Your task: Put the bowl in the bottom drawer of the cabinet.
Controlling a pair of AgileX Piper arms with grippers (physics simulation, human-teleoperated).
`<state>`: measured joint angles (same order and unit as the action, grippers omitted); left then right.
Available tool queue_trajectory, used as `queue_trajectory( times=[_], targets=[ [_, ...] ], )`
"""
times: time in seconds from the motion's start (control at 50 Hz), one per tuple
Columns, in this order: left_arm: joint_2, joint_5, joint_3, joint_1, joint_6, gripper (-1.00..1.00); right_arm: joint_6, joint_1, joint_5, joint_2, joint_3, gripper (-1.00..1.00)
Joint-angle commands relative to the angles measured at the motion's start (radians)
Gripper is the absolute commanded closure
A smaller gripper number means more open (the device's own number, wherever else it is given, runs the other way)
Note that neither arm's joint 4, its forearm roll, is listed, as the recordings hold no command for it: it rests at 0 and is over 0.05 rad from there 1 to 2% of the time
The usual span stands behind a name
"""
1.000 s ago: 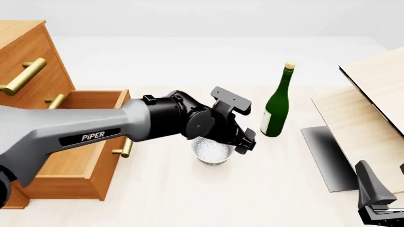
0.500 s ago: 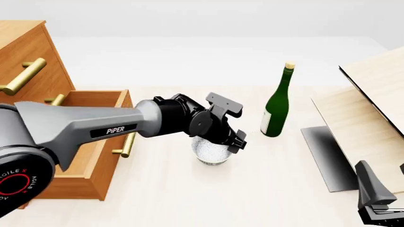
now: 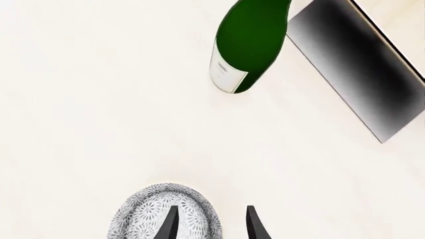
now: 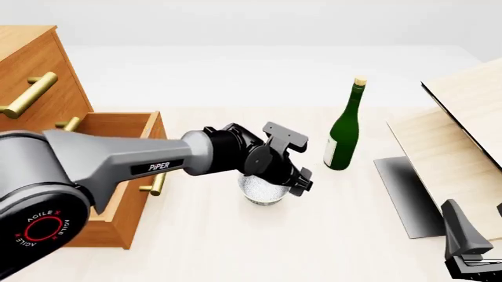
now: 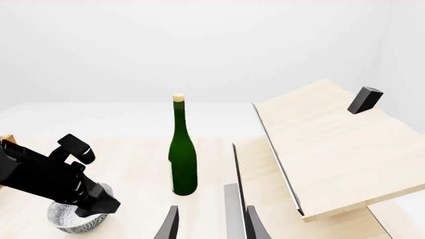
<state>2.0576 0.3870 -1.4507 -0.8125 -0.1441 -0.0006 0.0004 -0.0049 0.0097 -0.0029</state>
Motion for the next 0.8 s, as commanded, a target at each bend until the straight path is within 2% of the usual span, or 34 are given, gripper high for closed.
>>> queue_trajectory(
  times=[0.02, 0.8],
  targets=[
    [0.013, -0.017, 0.008, -0.021, -0.033, -1.00, 0.000, 0.000, 0.000, 0.000, 0.000, -1.00],
    [0.035, -0.054, 0.059, -0.030, -0.113, -1.00, 0.000, 0.000, 0.000, 0.000, 0.000, -1.00]
  ],
)
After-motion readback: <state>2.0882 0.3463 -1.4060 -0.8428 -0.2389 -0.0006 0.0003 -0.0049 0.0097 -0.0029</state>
